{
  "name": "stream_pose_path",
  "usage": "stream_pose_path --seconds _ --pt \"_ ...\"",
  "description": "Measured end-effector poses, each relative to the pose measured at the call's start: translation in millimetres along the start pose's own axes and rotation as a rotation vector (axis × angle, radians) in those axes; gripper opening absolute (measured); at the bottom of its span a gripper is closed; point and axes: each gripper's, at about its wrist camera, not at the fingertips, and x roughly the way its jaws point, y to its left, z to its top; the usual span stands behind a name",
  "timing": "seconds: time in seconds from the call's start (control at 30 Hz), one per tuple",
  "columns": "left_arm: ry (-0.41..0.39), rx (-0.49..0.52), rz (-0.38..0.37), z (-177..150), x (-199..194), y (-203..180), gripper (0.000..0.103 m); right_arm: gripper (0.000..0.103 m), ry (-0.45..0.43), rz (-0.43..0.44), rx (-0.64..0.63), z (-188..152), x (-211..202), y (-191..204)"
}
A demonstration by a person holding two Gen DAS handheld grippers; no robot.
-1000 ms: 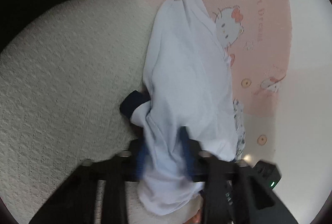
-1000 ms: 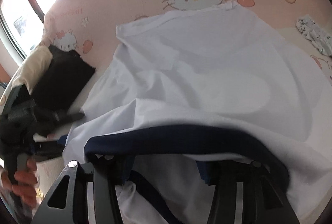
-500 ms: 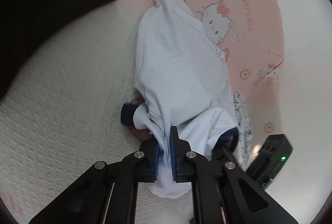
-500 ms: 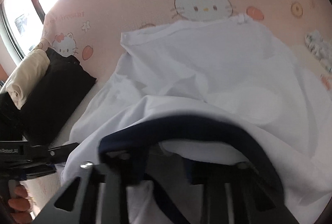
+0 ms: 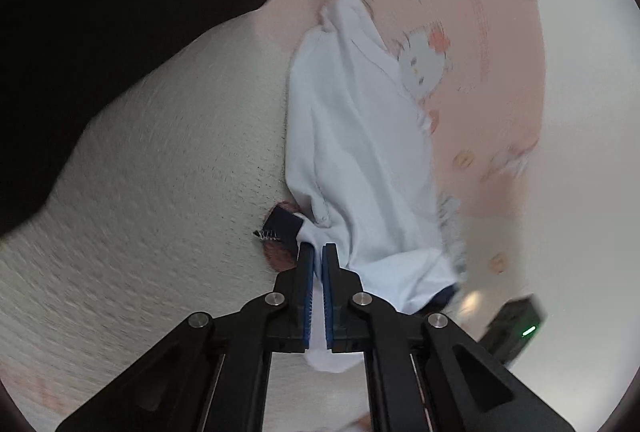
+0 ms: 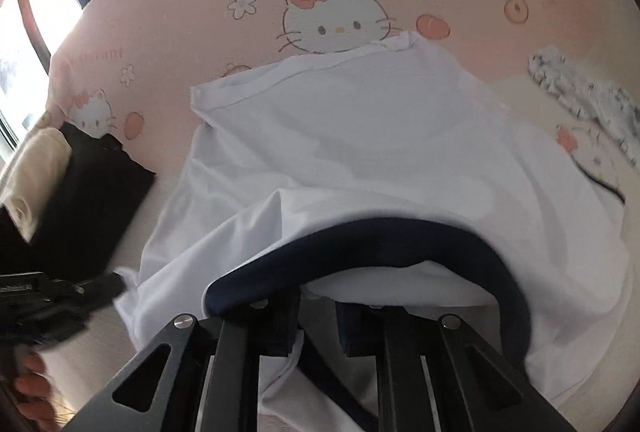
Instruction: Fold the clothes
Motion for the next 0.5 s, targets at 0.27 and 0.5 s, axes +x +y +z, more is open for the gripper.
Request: stream_pose_path --seconds 0.27,0.5 --pt "0.027 -0.106 -0.060 -5.7 10.7 18.0 0.086 0.013 0.013 -0.027 -0.003 -3.1 2.6 4.9" --pt "0.066 -0.083 -0.055 -23.6 20.6 11.2 0.086 0.013 -0.017 -0.047 -0.032 -0.5 -3.5 9.9"
